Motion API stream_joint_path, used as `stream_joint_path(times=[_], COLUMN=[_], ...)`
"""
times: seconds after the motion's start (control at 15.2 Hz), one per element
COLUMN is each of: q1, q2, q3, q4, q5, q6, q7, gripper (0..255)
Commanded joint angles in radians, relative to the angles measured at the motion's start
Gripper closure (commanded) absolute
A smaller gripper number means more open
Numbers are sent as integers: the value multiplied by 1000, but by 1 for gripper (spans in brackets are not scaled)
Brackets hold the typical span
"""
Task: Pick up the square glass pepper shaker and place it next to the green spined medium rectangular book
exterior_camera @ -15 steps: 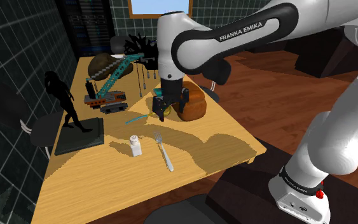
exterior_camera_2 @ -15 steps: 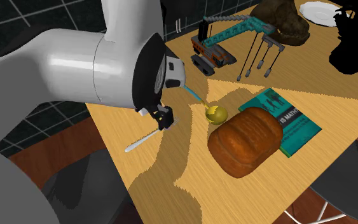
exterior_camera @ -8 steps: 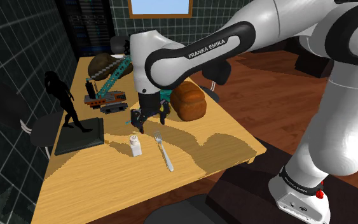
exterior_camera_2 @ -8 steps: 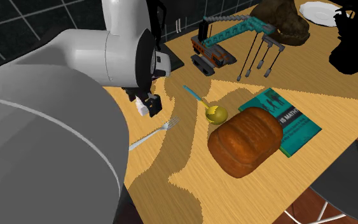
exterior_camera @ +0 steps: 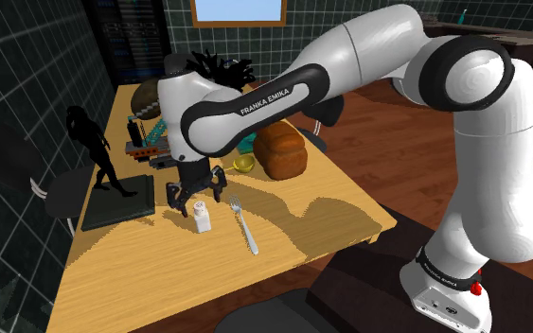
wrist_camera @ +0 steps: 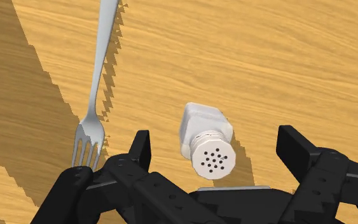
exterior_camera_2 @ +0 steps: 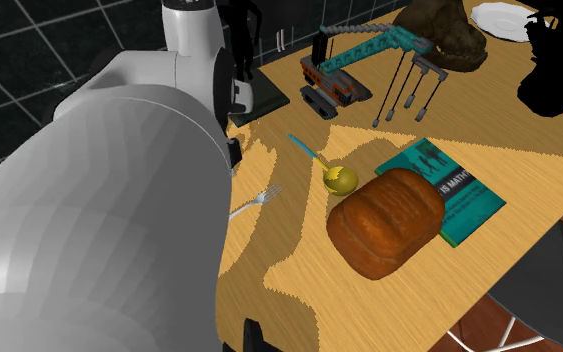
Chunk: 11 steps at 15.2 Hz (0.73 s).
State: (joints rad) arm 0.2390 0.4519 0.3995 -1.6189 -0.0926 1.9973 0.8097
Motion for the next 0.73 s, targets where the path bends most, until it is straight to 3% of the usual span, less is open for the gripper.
stream_joint_path(times=[0.0, 0.26, 0.66], q1=[4, 8, 8], q2=[13, 35, 35], q3=[-2, -6, -6], q4=[-10, -42, -42], q5=[-5, -14, -14], q6=[23, 75, 75], q7=[4, 10, 10], gripper=[0, 0, 0])
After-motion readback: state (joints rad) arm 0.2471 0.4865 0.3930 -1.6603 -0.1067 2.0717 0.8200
